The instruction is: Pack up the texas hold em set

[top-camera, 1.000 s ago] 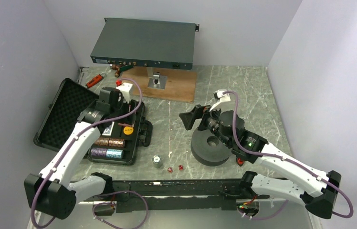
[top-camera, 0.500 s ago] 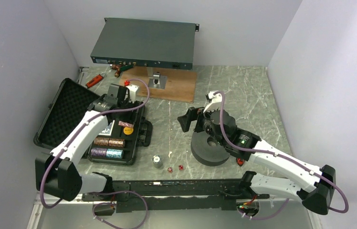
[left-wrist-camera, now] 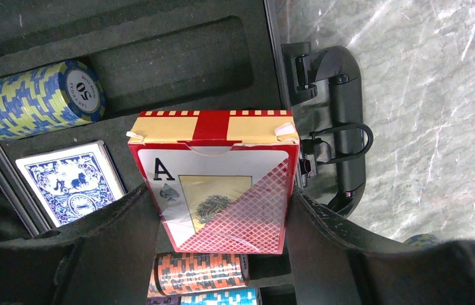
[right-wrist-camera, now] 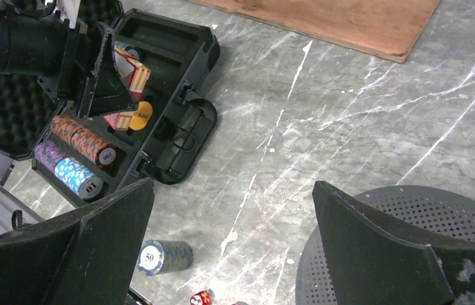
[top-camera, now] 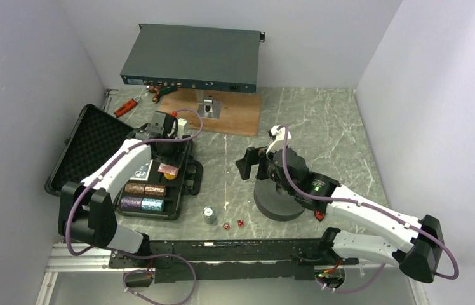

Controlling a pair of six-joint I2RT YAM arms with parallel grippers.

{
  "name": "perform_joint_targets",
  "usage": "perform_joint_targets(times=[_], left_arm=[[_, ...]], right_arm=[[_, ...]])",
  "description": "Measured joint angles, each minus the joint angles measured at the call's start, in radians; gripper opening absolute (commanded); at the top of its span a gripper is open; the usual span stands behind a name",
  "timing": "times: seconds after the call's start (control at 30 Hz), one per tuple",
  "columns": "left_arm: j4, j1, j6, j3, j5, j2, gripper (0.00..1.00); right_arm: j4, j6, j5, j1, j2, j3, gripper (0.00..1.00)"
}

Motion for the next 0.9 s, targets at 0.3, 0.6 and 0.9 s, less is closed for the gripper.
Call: perform_joint_targets(times=[0.3, 0.6, 0.9], left_arm=[[0.003, 0.000, -0.001, -0.011, -0.014, 0.000, 0.00], [0.005, 0.000, -0.004, -0.011, -0.029, 0.037, 0.00], [0.003, 0.000, -0.039, -0.010, -0.023, 0.072, 0.00]], right_arm=[[-0.012, -0.003, 0.000, -0.002, -0.037, -0.011, 1.00], [0.002, -0.003, -0.009, -0.003, -0.032, -0.016, 1.00], [0.015, 0.001, -0.028, -0.003, 0.023, -0.007, 1.00]])
